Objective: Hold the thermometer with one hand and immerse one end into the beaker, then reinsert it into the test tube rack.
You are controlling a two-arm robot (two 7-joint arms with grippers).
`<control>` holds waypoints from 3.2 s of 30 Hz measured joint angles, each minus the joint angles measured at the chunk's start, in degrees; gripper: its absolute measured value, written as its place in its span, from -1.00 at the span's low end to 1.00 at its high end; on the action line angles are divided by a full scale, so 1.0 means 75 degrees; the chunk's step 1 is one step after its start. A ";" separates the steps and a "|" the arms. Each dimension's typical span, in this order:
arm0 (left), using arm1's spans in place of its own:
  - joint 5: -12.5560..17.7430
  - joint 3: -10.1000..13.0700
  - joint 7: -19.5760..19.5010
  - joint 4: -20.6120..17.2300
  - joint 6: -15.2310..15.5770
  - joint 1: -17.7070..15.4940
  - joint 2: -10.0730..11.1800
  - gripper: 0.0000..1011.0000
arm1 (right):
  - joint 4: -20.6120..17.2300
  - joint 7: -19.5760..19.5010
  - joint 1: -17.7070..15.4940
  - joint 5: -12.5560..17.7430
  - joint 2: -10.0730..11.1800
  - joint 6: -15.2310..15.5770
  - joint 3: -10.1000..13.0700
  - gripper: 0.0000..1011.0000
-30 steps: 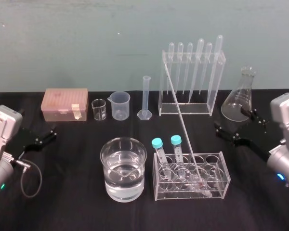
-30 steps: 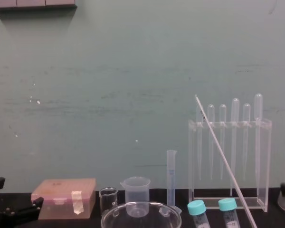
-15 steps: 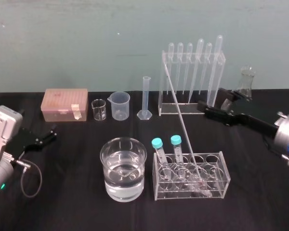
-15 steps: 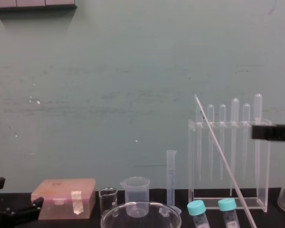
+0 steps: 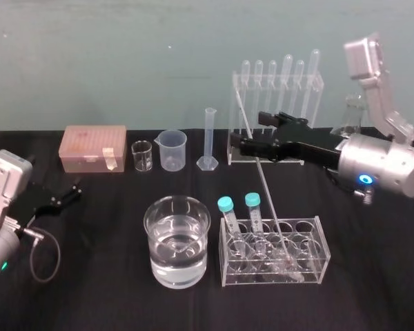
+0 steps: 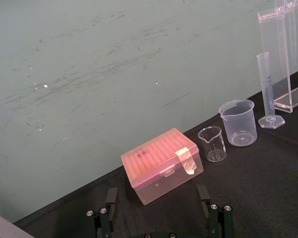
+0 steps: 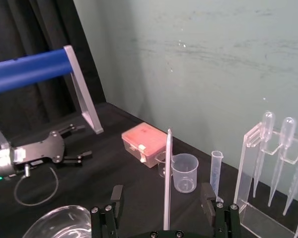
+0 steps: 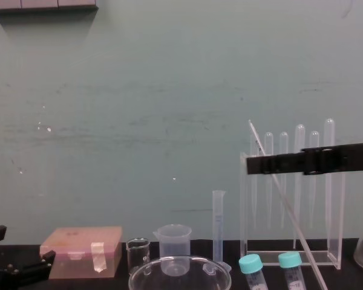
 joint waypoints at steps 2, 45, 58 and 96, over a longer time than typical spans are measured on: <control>0.0000 -0.0001 0.0000 0.0000 0.0000 0.0000 0.0000 0.99 | 0.0073 -0.0062 0.0103 -0.0069 -0.0059 0.0055 -0.0084 0.98; 0.0000 0.0000 0.0000 0.0000 0.0000 0.0000 0.0000 0.99 | 0.0206 -0.0258 0.0303 -0.0240 -0.0206 0.0185 -0.0230 -0.40; 0.0000 0.0000 0.0000 0.0000 0.0000 0.0000 0.0000 0.99 | 0.0206 -0.0251 0.0300 -0.0237 -0.0206 0.0185 -0.0228 -0.89; 0.0000 -0.0001 0.0000 0.0000 0.0000 0.0000 0.0000 0.99 | -0.0566 0.0465 -0.1568 0.0394 -0.0262 -0.2930 0.1364 -0.89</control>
